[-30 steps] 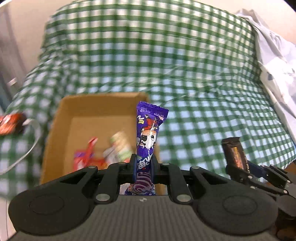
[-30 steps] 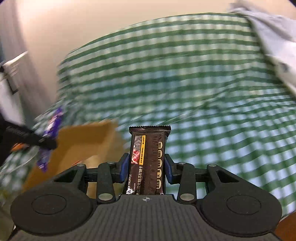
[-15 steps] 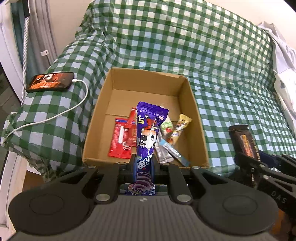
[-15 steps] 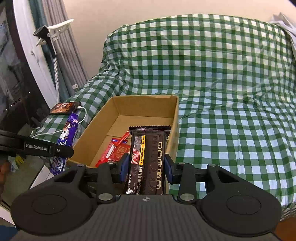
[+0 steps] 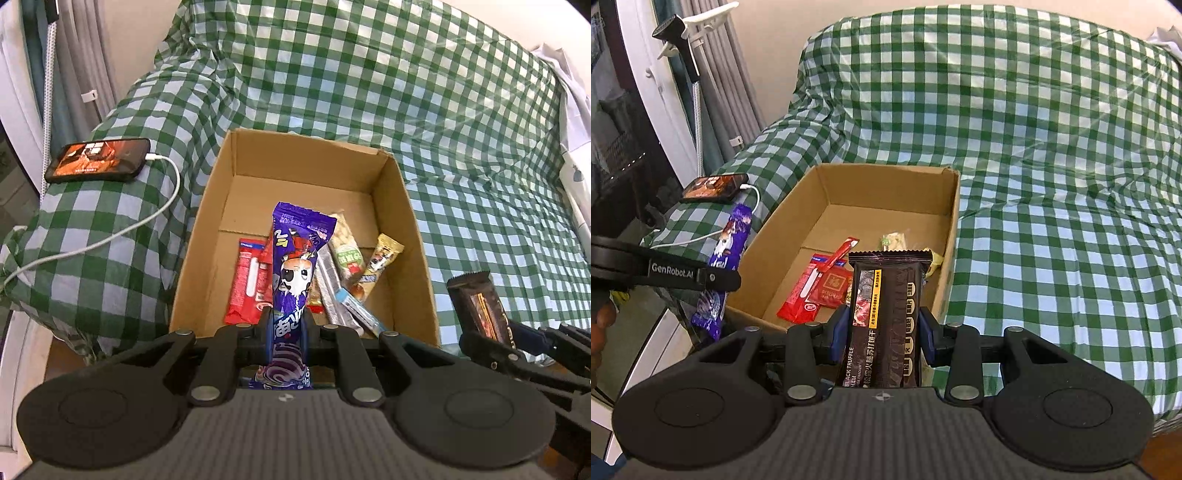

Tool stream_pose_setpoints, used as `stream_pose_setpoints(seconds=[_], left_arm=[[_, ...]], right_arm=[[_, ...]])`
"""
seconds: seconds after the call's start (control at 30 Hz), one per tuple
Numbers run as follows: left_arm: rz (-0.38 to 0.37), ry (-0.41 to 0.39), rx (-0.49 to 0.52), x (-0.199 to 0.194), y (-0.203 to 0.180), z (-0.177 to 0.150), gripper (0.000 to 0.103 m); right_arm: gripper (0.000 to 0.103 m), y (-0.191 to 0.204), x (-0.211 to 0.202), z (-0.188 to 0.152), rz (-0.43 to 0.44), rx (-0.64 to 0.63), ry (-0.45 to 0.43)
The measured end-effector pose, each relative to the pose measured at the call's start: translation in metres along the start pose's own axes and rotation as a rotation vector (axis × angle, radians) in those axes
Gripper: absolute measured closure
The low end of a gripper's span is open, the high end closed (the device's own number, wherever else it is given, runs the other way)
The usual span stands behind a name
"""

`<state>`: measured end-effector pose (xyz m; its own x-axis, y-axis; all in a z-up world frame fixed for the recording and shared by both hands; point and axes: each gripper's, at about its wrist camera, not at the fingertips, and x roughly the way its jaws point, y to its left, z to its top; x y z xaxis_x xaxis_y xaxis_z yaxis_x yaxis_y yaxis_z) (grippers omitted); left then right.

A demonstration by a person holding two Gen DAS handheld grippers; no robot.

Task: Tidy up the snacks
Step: 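Carry the purple bar and chocolate bar over the box with both tools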

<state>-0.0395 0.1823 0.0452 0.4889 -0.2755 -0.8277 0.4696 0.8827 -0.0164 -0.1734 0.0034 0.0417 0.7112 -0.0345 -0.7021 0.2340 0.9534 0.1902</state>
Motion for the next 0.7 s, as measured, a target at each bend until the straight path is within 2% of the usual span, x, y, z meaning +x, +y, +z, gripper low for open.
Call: stream_pose_setpoints(seconds=[0.7], left_arm=[[0.032, 0.078, 0.007, 0.065, 0.001, 0.046, 0.088]], right_arm=[[0.062, 0.002, 0.067, 0.032, 0.025, -0.010, 0.053]])
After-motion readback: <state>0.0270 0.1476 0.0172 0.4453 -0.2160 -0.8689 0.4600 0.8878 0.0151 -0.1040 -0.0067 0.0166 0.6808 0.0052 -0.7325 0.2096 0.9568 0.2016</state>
